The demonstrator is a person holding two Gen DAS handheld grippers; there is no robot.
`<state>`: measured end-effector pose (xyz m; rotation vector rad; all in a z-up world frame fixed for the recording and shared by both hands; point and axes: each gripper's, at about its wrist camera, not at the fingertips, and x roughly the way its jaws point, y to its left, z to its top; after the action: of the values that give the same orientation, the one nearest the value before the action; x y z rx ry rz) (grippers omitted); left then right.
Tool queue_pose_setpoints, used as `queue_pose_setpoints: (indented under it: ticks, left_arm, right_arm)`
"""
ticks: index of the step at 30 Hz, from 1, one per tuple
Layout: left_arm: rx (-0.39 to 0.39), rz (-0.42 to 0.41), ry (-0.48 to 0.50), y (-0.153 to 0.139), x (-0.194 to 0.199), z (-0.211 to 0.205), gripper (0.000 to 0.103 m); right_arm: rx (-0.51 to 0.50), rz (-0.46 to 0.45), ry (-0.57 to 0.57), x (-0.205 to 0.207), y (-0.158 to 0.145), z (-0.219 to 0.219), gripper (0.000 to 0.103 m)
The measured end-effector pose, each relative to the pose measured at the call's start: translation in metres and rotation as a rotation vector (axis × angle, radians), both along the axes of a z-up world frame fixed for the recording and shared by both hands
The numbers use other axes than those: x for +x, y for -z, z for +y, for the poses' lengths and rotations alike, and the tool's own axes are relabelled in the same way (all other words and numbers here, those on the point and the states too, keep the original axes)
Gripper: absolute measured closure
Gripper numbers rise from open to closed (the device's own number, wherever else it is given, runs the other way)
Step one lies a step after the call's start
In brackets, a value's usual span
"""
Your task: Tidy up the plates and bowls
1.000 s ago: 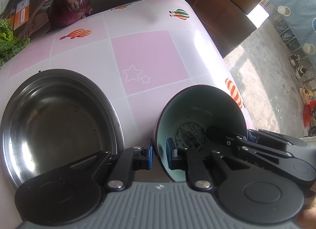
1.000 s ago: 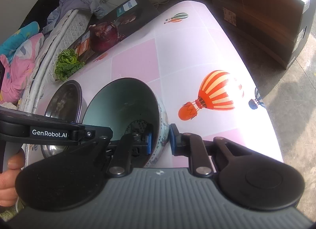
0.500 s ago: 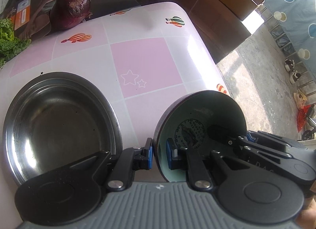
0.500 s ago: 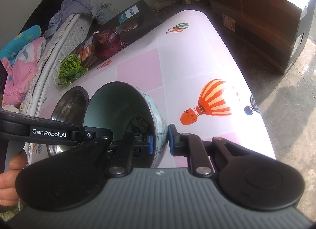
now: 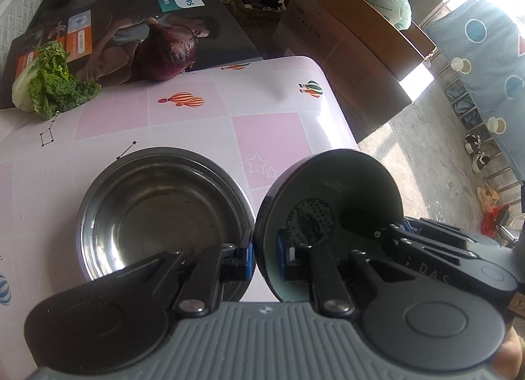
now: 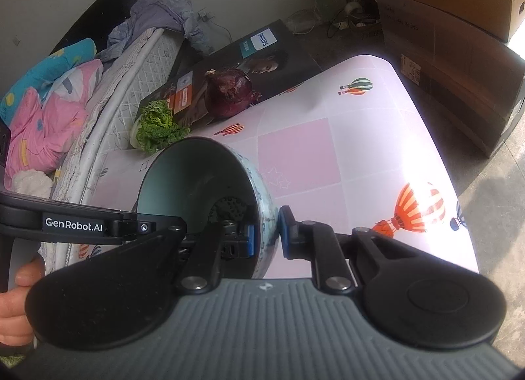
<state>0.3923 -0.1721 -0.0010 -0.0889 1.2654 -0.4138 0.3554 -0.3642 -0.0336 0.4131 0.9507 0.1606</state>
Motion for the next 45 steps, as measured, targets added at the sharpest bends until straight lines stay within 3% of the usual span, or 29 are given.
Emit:
queue_pose_setpoints:
  ticks: [5, 11, 18, 23, 26, 31, 34, 38, 39, 41, 45]
  left_arm:
    - [0.024, -0.002, -0.079, -0.004, 0.007, 0.048, 0.088]
    - [0.055, 0.028, -0.138, 0.02, 0.021, 0.088, 0.088]
    - [0.042, 0.075, -0.149, 0.051, 0.031, 0.105, 0.088]
    - [0.019, 0.046, -0.166, 0.049, 0.03, 0.11, 0.079]
    - [0.008, 0.009, -0.172, 0.04, 0.026, 0.112, 0.073]
    - [0.013, -0.087, -0.183, 0.014, 0.011, 0.118, 0.057]
    - [0.006, -0.161, -0.195, -0.01, -0.005, 0.126, 0.047]
    - [-0.019, -0.249, -0.205, -0.042, -0.035, 0.142, 0.034]
    - [-0.024, -0.275, -0.207, -0.05, -0.046, 0.148, 0.032]
    - [-0.03, -0.325, -0.221, -0.067, -0.07, 0.162, 0.017]
    - [-0.068, -0.42, -0.242, -0.09, -0.127, 0.195, 0.009]
  right_arm:
    - [0.029, 0.002, -0.076, 0.023, -0.001, 0.049, 0.089]
    - [0.031, 0.061, -0.143, 0.049, 0.025, 0.097, 0.089]
    - [0.004, 0.139, -0.169, 0.064, 0.06, 0.114, 0.088]
    - [-0.032, 0.122, -0.186, 0.065, 0.059, 0.12, 0.08]
    - [-0.064, 0.111, -0.196, 0.063, 0.055, 0.123, 0.07]
    - [-0.084, 0.03, -0.203, 0.052, 0.039, 0.124, 0.037]
    - [-0.135, -0.014, -0.201, 0.046, 0.027, 0.127, 0.031]
    - [-0.153, -0.084, -0.164, 0.02, 0.002, 0.124, 0.031]
    - [-0.15, -0.104, -0.153, 0.01, -0.006, 0.123, 0.03]
    - [-0.153, -0.154, -0.128, -0.018, -0.025, 0.122, 0.03]
    - [-0.192, -0.28, -0.101, -0.088, -0.064, 0.126, 0.021]
